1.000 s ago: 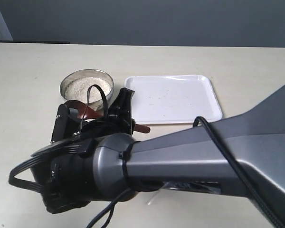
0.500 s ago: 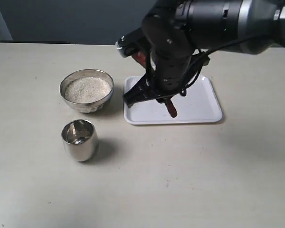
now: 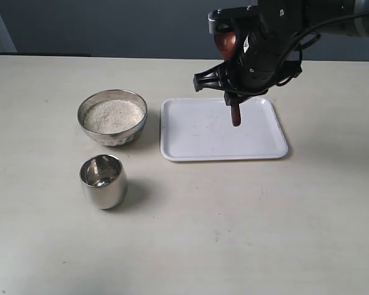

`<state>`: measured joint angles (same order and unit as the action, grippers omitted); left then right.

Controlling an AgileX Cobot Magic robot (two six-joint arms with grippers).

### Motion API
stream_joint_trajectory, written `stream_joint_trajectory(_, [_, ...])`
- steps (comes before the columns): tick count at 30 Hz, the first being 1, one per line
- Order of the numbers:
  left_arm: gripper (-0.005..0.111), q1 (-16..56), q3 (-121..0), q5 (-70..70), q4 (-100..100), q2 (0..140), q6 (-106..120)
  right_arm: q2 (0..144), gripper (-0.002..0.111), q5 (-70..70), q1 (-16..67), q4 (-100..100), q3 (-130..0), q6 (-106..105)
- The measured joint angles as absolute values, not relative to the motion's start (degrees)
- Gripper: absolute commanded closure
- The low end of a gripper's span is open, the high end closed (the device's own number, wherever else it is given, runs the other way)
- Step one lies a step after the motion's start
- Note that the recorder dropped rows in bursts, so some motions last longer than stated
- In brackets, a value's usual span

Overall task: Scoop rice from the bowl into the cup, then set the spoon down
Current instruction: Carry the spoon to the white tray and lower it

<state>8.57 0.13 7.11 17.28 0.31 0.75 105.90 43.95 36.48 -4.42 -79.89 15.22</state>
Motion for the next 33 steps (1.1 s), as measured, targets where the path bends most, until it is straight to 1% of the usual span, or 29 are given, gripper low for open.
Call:
stream_joint_trajectory(7, [0.106, 8.6, 0.1, 7.1, 17.3, 0.3, 0.7, 111.3, 0.109, 43.0, 32.7, 5.3, -79.9, 7.0])
stream_joint_trajectory(13, [0.106, 8.6, 0.1, 7.1, 17.3, 0.3, 0.7, 116.7, 0.109, 41.6, 32.3, 7.9, -80.4, 5.2])
stream_joint_trajectory(19, [0.106, 8.6, 0.1, 7.1, 17.3, 0.3, 0.7, 122.8, 0.109, 42.5, 32.3, 8.8, -86.4, 5.2])
stream_joint_trajectory(26, [0.106, 8.6, 0.1, 7.1, 17.3, 0.3, 0.7, 128.9, 0.109, 49.6, 30.5, 12.2, -95.5, 5.3])
stream_joint_trajectory(33, [0.106, 8.6, 0.1, 7.1, 17.3, 0.3, 0.7, 129.6, 0.109, 52.5, 28.3, 12.4, -98.2, 5.3])
